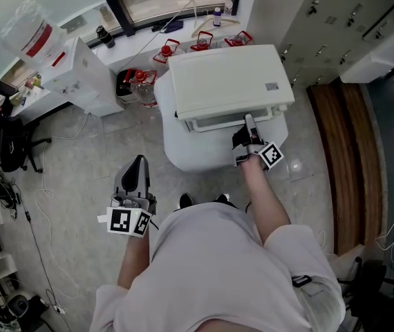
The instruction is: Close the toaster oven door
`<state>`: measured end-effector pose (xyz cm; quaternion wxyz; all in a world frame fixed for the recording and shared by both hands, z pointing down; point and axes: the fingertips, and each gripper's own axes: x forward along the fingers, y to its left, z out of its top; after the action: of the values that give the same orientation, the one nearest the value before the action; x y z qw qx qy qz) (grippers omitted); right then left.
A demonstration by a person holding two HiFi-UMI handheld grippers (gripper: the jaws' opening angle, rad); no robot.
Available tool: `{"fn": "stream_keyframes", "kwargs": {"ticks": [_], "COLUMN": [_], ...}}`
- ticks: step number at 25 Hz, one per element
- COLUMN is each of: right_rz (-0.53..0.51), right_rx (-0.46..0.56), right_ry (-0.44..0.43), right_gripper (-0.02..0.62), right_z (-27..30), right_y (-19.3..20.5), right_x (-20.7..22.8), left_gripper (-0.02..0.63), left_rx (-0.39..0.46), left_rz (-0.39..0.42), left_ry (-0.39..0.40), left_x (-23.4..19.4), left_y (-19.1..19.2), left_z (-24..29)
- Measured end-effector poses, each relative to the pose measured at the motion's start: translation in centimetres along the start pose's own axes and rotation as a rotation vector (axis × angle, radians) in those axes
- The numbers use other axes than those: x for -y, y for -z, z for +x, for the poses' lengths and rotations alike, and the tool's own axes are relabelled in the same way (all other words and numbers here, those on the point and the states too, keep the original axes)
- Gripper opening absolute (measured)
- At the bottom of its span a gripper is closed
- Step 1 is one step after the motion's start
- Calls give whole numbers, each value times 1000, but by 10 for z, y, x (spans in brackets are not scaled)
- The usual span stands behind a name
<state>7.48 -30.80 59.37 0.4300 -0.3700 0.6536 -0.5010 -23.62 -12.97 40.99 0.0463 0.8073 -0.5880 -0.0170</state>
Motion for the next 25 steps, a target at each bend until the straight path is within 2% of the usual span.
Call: {"fn": "stream_keyframes", "kwargs": {"ticks": [10, 25], "right_rz": [69, 33], "right_rx": [26, 10], "right_ry": [-29, 3], "right_gripper": [98, 206], "right_z": [-1, -3], "right_y": [-1, 1], "right_x": [-2, -11], "left_gripper": [20, 20], "left_rx": [3, 16], "left_rz": [-5, -24], "left_ry": [-1, 15], "left_x": [2, 6], "left_y": [-1, -3], "left_z": [-5, -15]}}
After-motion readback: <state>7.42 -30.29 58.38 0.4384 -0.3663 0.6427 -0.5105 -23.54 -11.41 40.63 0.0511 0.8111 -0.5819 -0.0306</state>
